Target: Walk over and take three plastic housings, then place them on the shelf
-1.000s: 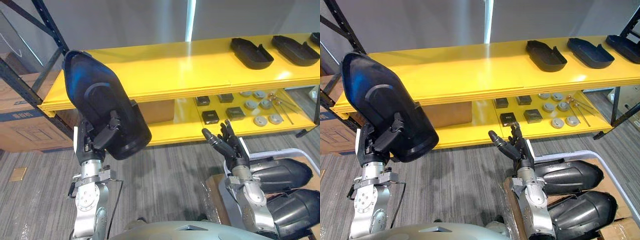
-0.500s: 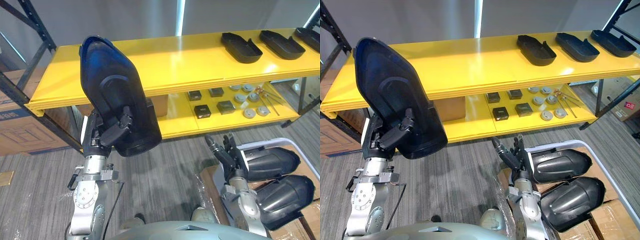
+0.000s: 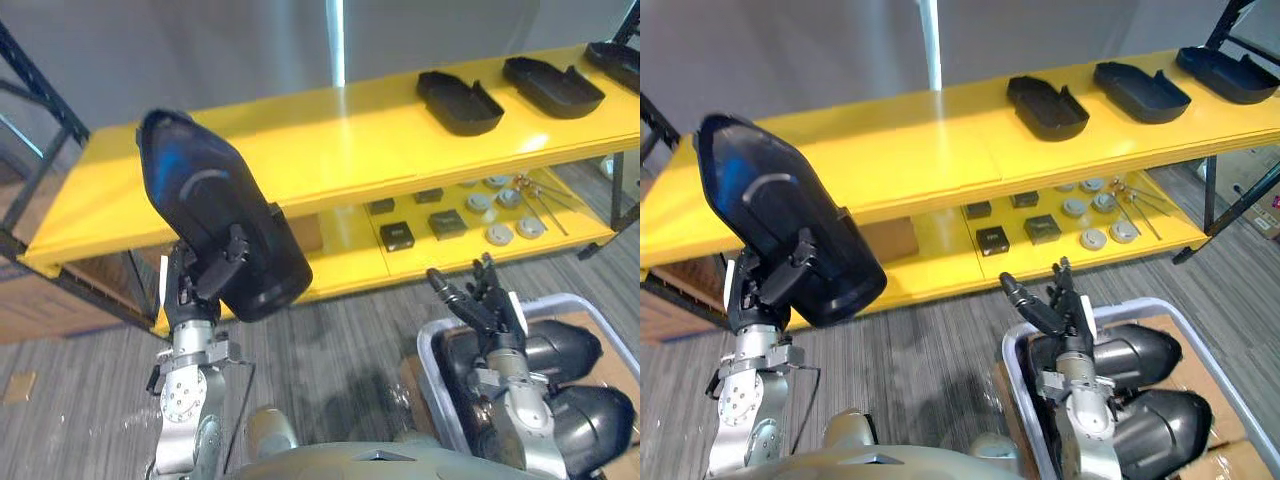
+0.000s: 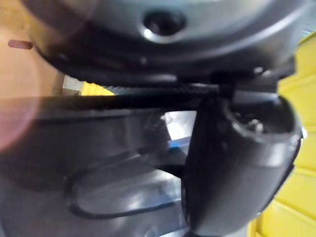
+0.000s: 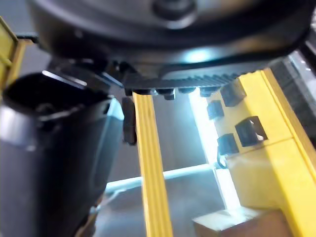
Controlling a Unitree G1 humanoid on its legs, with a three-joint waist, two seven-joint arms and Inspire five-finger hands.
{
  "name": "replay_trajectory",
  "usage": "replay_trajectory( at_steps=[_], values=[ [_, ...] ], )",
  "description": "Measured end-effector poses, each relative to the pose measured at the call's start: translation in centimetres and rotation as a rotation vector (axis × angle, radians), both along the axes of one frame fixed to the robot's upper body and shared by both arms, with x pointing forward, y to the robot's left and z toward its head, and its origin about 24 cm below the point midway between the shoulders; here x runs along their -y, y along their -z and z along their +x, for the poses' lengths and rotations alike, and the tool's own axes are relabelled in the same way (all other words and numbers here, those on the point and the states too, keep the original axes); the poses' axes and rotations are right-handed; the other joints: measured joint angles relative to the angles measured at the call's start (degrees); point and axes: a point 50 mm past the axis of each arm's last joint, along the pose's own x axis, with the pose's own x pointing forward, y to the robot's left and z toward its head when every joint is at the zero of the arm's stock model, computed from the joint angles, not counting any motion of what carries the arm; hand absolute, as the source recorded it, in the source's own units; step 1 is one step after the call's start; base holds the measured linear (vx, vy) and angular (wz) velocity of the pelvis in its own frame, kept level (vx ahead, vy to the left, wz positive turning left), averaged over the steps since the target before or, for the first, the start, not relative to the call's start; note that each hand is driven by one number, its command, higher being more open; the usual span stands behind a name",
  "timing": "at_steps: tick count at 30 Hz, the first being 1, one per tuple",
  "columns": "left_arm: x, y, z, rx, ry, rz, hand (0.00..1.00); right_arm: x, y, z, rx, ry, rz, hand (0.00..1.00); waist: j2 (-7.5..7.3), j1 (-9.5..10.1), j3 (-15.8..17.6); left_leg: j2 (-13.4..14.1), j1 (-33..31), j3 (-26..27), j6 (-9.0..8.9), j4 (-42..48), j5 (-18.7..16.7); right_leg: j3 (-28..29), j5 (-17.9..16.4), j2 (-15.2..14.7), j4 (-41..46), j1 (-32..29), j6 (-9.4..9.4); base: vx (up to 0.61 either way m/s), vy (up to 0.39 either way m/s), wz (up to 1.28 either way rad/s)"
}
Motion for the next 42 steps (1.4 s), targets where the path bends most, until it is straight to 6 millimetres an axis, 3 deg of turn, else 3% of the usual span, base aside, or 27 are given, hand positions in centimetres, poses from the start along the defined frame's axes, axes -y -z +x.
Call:
replay_trajectory(
  at_steps=[3,5,6,7,8,9,11,13,15,18,23,28,31,35,42],
  values=[
    [0.1,-0.3,0.0,0.024,0.017,0.003,0.0,0.4,-0.4,0.2,0.022,0.006,-0.014,1.0,-0.52,0.59,0.33,-5.69,0.0,0.47,-1.08,-19.08,0.12,1.6,-0.16,-1.05,-0.52,0.52,-0.25,0.24,0.036,-0.33],
    [0.3,0.0,-0.4,0.015,0.035,-0.003,0.0,0.2,-0.2,-0.1,0.014,0.01,-0.011,1.0,-1.11,0.65,0.72,-8.43,0.43,-3.97,-3.76,-33.97,6.93,2.79,-0.29,-1.9,-0.54,1.67,-0.12,0.24,0.144,-0.26],
    [0.4,0.1,-0.6,0.01,0.04,-0.005,0.0,0.2,-0.1,-0.3,0.011,0.011,-0.011,1.0,-0.87,0.69,0.7,-8.85,0.81,-4.95,-3.99,-36.84,9.04,2.99,-0.47,-1.84,-0.52,2.25,0.13,0.26,0.23,-0.4],
    [0.4,0.3,-1.0,0.001,0.049,-0.012,0.0,0.3,0.1,-0.6,0.004,0.012,-0.017,1.0,0.08,1.42,0.31,-8.78,2.19,-7.05,-3.47,-39.42,14.74,4.78,-2.15,-1.74,0.06,3.34,2.15,0.26,0.287,-0.62],
    [-0.1,0.4,-1.5,-0.002,0.046,-0.016,0.0,-0.6,0.7,-0.4,-0.006,0.003,0.01,1.0,-2.17,1.8,0.17,-10.18,3.51,-7.17,-3.01,-37.86,15.45,7.12,-5.57,-3.32,0.55,4.72,4.83,0.27,0.281,-0.53],
    [-0.3,0.5,-1.4,-0.006,0.043,-0.012,0.0,-1.1,1.0,-0.4,-0.013,-0.002,0.025,1.0,-3.1,1.58,0.25,-11.08,3.73,-7.49,-2.92,-37.41,14.99,7.67,-5.82,-4.53,0.91,4.68,4.87,0.21,0.238,-0.46],
    [-1.0,0.5,-1.6,-0.01,0.013,-0.007,0.0,-2.7,0.9,0.4,0.018,-0.056,0.046,1.0,-5.47,2.38,1.22,-13.03,3.9,-6.25,-1.91,-33.81,10.36,10.47,-5.65,-6.97,3.74,3.05,5.05,0.16,0.191,-0.48],
    [-1.2,0.5,-1.7,-0.015,0.002,-0.012,0.0,-3.3,0.7,0.8,0.033,-0.08,0.049,1.0,-5.19,2.83,1.49,-13.04,2.99,-5.86,-1.74,-29.04,5.51,10.63,-5.01,-7.68,4.59,3.05,5.35,0.08,0.154,-0.44],
    [-1.8,0.4,-1.9,-0.011,-0.022,0.0,0.0,-3.9,0.4,1.3,0.052,-0.103,0.053,1.0,-4.69,3.12,1.01,-12.77,3.14,-4.82,-1.74,-29.55,4.61,9.09,-3.49,-8.06,4.36,1.94,5.3,0.05,0.106,-0.44],
    [-3.1,-0.6,-2.7,0.015,-0.078,0.03,0.0,-4.4,-0.4,2.4,0.103,-0.12,0.048,1.0,-4.14,3.15,0.71,-12.58,7.13,-4.04,-1.23,-38.25,8.78,4.58,0.76,-8.06,4.86,-1.92,5.71,0.07,0.053,-0.75],
    [-2.7,-2.8,-2.2,0.117,-0.056,0.063,0.0,-4.1,-1.9,2.4,0.161,-0.11,0.01,1.0,-3.9,0.96,0.21,-12.52,8.3,-2.54,-0.67,-40.54,9.76,3.42,3.23,-8.23,1.68,-1.92,7.1,0.08,0.016,-0.3],
    [-2.3,-4.8,-0.5,0.206,-0.045,0.125,0.0,-4.9,-4.5,2.9,0.271,-0.166,-0.001,1.0,-3.8,0.89,-0.01,-12.81,8.71,-1.57,-0.35,-43.8,11.64,0.94,4.08,-8.36,-1.35,-1.97,7.97,0.0,0.006,-0.1],
    [-2.8,-5.1,0.4,0.191,-0.041,0.15,0.0,-5.6,-4.7,3.6,0.263,-0.215,0.003,1.0,-3.45,0.93,-0.39,-12.69,10.1,-0.84,-0.57,-47.03,13.55,0.91,4.08,-7.99,-2.27,-1.97,7.97,-0.05,-0.007,-0.09],
    [-5.5,-4.2,2.2,0.107,-0.156,0.174,0.0,-6.4,-4.1,3.7,0.202,-0.287,0.014,1.0,-2.09,0.49,-1.47,-12.65,11.07,0.91,-0.65,-50.27,15.4,1.18,4.06,-7.84,-3.26,-3.03,7.95,-0.07,0.006,-0.2],
    [-10.2,-3.6,5.9,-0.025,-0.297,0.23,0.0,-6.9,-3.2,3.1,0.117,-0.409,-0.022,1.0,-1.39,-0.69,-1.81,-11.69,11.09,3.5,-1.22,-50.54,16.06,2.79,3.86,-7.47,-2.94,-5.11,7.75,-0.09,0.012,-0.23]
  ],
)
